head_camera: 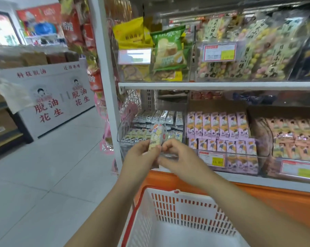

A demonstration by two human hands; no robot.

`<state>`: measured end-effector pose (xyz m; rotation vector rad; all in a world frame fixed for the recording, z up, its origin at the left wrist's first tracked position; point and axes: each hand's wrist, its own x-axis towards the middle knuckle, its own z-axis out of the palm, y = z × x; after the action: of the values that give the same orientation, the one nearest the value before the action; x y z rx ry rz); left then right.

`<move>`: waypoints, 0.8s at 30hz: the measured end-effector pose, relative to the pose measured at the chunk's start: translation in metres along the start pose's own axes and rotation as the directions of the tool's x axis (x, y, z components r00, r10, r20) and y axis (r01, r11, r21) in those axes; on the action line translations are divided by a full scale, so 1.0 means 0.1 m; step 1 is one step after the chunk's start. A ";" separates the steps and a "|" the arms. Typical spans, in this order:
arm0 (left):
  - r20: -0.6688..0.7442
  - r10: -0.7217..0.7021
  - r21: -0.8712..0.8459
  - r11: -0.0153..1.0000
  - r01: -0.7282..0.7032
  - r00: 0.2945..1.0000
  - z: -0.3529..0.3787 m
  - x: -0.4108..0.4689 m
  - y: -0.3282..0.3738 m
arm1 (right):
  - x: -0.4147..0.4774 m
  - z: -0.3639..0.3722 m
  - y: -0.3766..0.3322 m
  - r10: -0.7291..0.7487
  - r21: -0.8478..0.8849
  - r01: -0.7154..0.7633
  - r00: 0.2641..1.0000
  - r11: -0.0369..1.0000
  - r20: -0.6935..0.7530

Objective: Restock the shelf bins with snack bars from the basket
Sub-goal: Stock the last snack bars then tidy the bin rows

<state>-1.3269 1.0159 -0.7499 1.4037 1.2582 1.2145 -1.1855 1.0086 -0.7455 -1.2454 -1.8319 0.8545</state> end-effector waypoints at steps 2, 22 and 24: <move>0.039 0.008 0.095 0.995 -0.011 0.999 0.00 0.16 0.05 | 0.17 -0.18 0.10 0.004 -0.049 -0.005 1.000 0.999 -0.028; -0.028 -0.179 0.075 0.981 0.181 0.983 1.13 2.46 -0.10 | 1.47 -0.97 1.25 -0.241 -0.529 0.151 0.965 0.835 -0.106; -0.026 -0.205 0.121 0.971 0.207 0.978 1.20 2.55 -0.08 | 1.47 -0.96 1.28 -0.257 -0.488 0.166 0.958 0.857 -0.125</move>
<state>-1.2062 1.2702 -0.7467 1.3162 1.4707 1.0211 -1.0815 1.1974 -0.7747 -1.3245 -2.0426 0.1537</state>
